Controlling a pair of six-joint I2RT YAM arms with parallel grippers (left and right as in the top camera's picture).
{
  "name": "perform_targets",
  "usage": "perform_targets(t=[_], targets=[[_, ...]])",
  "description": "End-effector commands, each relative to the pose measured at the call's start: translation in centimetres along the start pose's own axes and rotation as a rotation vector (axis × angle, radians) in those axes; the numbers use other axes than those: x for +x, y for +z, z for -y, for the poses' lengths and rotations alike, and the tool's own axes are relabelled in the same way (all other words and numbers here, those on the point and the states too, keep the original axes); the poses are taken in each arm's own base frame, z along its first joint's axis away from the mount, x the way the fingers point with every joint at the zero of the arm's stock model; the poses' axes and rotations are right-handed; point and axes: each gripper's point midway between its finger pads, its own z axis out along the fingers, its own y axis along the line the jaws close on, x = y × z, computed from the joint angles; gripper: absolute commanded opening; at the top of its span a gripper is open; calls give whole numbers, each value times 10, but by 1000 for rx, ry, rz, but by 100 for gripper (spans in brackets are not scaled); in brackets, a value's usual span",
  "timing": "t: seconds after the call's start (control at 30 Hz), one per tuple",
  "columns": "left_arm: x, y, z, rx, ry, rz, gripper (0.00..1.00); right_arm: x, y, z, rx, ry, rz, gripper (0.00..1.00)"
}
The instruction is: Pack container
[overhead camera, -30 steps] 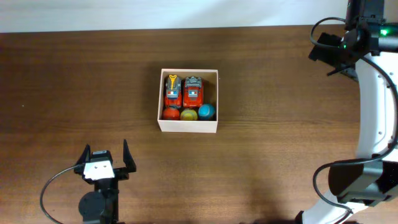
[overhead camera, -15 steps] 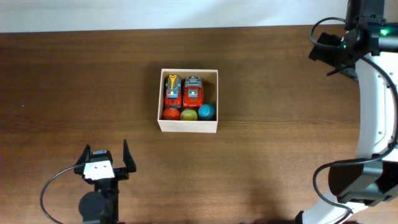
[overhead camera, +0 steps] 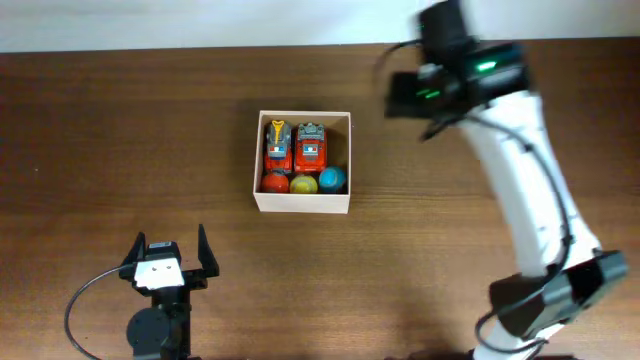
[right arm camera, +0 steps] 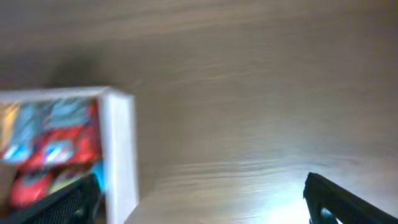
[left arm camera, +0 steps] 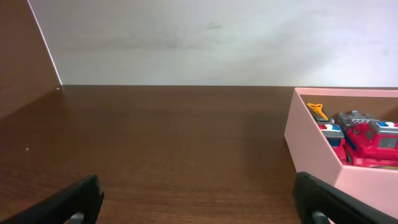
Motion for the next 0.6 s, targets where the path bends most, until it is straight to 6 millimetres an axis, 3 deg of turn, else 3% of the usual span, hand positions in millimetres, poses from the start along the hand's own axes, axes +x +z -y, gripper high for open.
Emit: perform_targets(t=[0.0,0.1,0.23,0.43,0.57], targets=[[1,0,1,6,19,2,99,-2,-40,-18,105,-99,157,99],[1,0,1,6,19,2,99,-13,-75,-27,149,-115,309,99],[1,0,1,6,19,2,99,-38,-120,-23,98,-20,484,99],[1,0,1,6,19,2,99,-76,-184,11,-108,163,667,99],[1,0,1,6,19,2,99,-81,-209,44,-189,218,707,99]])
